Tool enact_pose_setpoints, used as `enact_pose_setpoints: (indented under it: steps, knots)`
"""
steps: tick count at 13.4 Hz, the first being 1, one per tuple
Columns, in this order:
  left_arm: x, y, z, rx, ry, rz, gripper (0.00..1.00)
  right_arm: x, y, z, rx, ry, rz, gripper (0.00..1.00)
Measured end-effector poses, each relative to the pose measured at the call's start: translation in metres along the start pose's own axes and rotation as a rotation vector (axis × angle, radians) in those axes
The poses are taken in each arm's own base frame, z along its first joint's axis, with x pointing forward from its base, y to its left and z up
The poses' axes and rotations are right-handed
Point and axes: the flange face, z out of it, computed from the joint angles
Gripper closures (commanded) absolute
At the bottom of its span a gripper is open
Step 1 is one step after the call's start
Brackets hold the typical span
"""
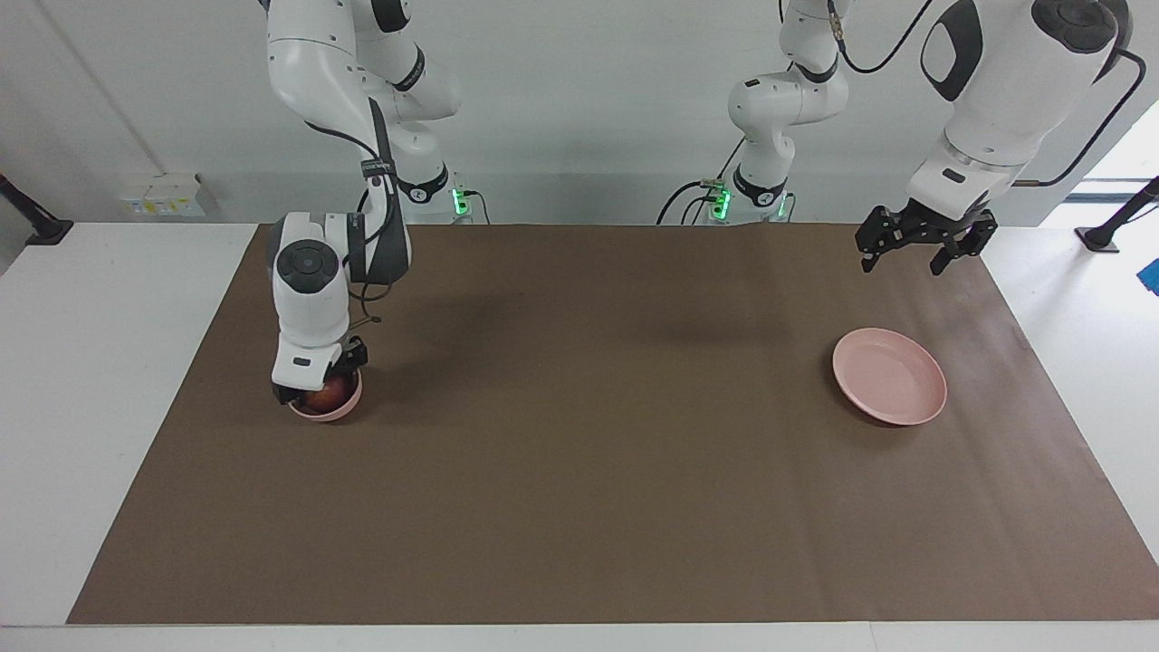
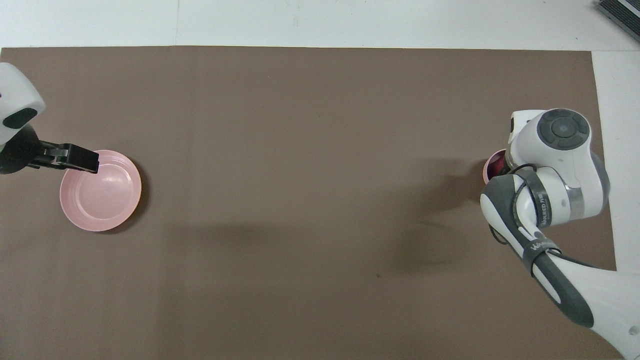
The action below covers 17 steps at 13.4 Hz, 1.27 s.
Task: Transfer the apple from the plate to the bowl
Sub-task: 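Lower the apple with the right gripper into the pink bowl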
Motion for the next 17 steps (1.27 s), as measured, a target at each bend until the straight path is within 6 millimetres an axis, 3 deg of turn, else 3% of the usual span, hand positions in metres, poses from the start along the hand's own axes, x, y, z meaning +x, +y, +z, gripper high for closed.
enact_pose_setpoints:
  steps: [5,9,17]
  knots:
    - [-0.006,-0.003,-0.020,0.000,0.020,-0.004,0.00,0.000,-0.001,-0.001,0.000,0.001,0.011,0.00]
    - [-0.008,-0.011,-0.020,0.000,0.012,-0.020,0.00,0.003,-0.001,-0.012,-0.003,-0.001,0.041,0.00]
    - [-0.009,-0.020,-0.020,-0.001,0.009,-0.037,0.00,-0.012,0.007,-0.100,0.077,0.051,0.140,0.00]
